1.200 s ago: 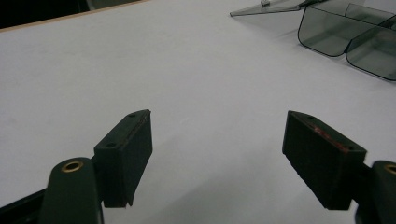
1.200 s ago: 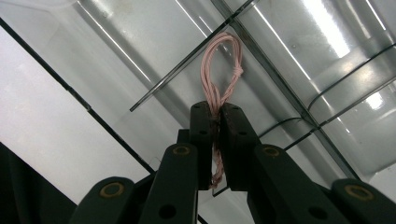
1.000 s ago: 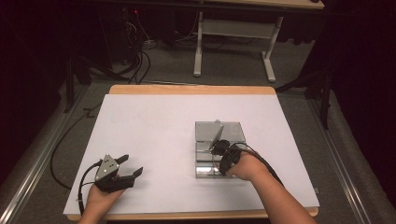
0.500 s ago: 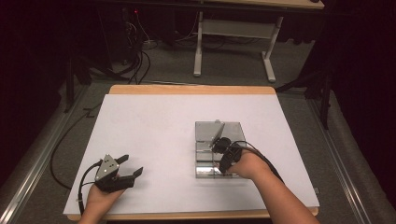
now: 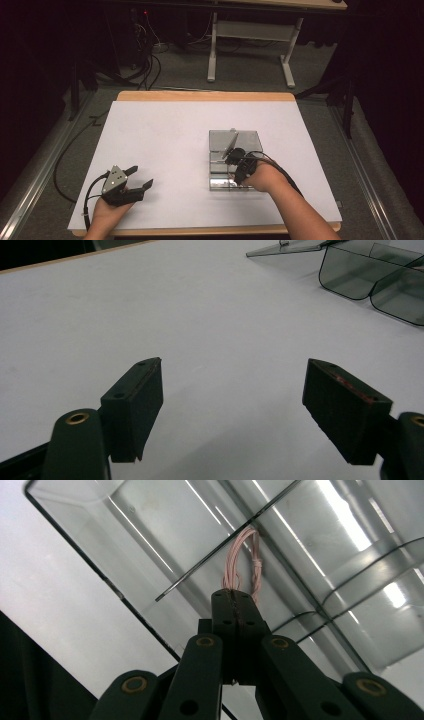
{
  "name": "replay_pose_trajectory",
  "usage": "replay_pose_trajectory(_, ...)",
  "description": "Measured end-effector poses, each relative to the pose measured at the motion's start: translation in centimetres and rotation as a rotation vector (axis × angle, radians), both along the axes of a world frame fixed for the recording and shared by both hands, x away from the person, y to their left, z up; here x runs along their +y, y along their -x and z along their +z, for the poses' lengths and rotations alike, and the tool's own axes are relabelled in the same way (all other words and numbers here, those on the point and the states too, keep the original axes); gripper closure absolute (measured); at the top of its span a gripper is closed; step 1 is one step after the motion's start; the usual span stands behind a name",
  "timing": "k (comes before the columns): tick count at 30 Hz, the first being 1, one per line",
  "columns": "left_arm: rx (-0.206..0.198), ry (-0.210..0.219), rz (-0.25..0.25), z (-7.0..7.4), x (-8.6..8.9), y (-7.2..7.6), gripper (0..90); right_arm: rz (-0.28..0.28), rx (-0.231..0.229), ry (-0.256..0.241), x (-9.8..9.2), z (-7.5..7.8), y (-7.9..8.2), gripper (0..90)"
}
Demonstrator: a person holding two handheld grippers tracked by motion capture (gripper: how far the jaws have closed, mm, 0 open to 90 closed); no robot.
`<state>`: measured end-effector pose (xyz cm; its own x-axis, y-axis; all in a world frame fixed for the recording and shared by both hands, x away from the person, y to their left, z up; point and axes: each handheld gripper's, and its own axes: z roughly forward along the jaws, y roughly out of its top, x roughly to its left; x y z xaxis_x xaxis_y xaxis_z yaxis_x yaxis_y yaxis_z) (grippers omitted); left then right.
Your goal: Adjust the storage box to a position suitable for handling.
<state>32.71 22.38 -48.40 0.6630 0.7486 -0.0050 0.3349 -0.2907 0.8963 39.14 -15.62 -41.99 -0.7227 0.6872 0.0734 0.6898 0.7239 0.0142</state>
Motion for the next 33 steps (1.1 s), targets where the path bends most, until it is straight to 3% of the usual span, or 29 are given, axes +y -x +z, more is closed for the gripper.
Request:
replay_pose_trajectory(6,0.0,0.001,0.0,0.0,0.0,0.0,25.0,0.001,0.018,0.005,0.2,-0.7,0.1,90.0)
replay_pose_trajectory(16,0.0,-0.002,0.0,0.0,0.0,0.0,25.0,-0.014,-0.009,-0.013,-0.5,1.6,-0.1,87.8)
replay_pose_trajectory(23,0.0,0.001,0.001,0.0,0.0,0.0,25.0,-0.024,-0.012,-0.008,-1.2,2.1,0.0,89.3)
replay_pose_trajectory(24,0.0,0.0,0.001,0.0,0.0,0.0,25.1,-0.056,-0.002,-0.002,-1.2,2.2,0.2,89.3)
replay_pose_trajectory(32,0.001,-0.003,0.001,0.0,-0.1,0.0,25.0,-0.089,-0.002,0.007,-3.0,2.6,0.5,89.5)
replay_pose_trajectory(33,0.001,-0.004,0.001,0.0,-0.1,0.0,25.1,-0.075,-0.011,0.006,-3.3,2.6,0.5,89.5)
